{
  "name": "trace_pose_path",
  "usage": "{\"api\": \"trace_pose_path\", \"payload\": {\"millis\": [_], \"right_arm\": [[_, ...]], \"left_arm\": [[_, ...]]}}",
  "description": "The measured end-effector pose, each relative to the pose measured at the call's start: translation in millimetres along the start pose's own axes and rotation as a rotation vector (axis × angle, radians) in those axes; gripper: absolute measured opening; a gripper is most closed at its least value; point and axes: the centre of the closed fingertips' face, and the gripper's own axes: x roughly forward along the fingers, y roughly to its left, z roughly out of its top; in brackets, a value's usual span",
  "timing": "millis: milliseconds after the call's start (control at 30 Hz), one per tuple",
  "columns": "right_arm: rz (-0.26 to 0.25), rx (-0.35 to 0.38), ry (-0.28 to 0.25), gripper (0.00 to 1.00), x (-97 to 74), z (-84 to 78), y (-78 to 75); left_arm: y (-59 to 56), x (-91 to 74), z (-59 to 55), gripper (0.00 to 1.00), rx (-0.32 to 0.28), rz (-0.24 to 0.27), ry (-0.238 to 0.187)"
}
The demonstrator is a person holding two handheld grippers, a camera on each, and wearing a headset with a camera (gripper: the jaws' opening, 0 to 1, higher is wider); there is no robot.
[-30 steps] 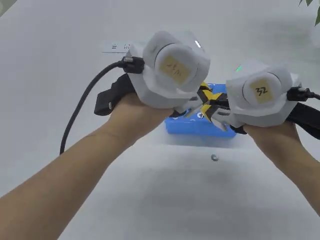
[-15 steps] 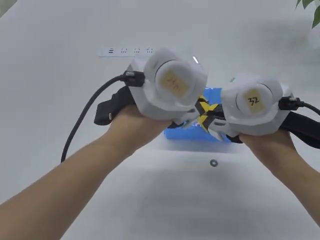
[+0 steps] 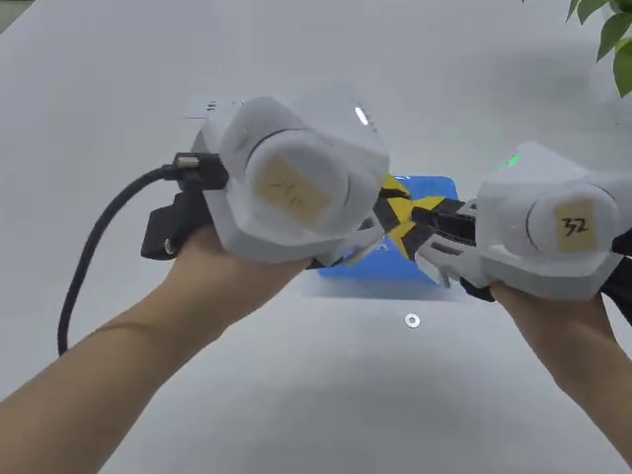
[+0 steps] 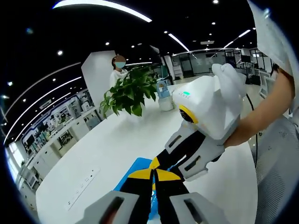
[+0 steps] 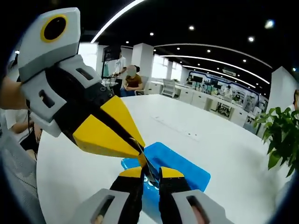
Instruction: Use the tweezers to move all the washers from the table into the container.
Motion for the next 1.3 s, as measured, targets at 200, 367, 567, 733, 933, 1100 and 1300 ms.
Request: {"api": "trace_pose_path", "payload": {"millis": [200, 367, 567, 733, 933, 1100, 1300], "right_arm": [[0.012, -0.020, 0.022, 0.11, -14.3, -9.9, 13.7], [0.021, 0.011, 0.046, 0.09, -23.9, -27.4, 26.7], [-0.004, 0.039, 0.050, 0.10, -28.8, -32.0, 30.2], [-0.001, 0.059, 0.068, 0.10, -26.8, -39.4, 32.9], [0.000, 0.063, 0.086, 0.10, -25.9, -47.8, 33.6], [0.002, 0.065, 0.101, 0.10, -24.5, -53.4, 32.2], [0.003, 0.058, 0.113, 0.10, -22.9, -57.7, 31.9]], "left_arm": [[-19.6, -9.7, 8.4, 0.00, 0.008, -0.019, -0.012], [-31.6, -14.6, 13.2, 0.00, 0.000, -0.040, -0.028], [-41.4, -11.3, 4.4, 0.00, -0.015, -0.058, -0.016], [-50.0, -3.6, -9.2, 0.00, -0.037, -0.076, 0.001], [-53.5, 5.5, -21.1, 0.00, -0.066, -0.087, 0.008], [-54.0, 10.8, -29.5, 0.00, -0.090, -0.089, 0.022], [-54.5, 16.2, -38.3, 0.00, -0.108, -0.084, 0.034]]}}
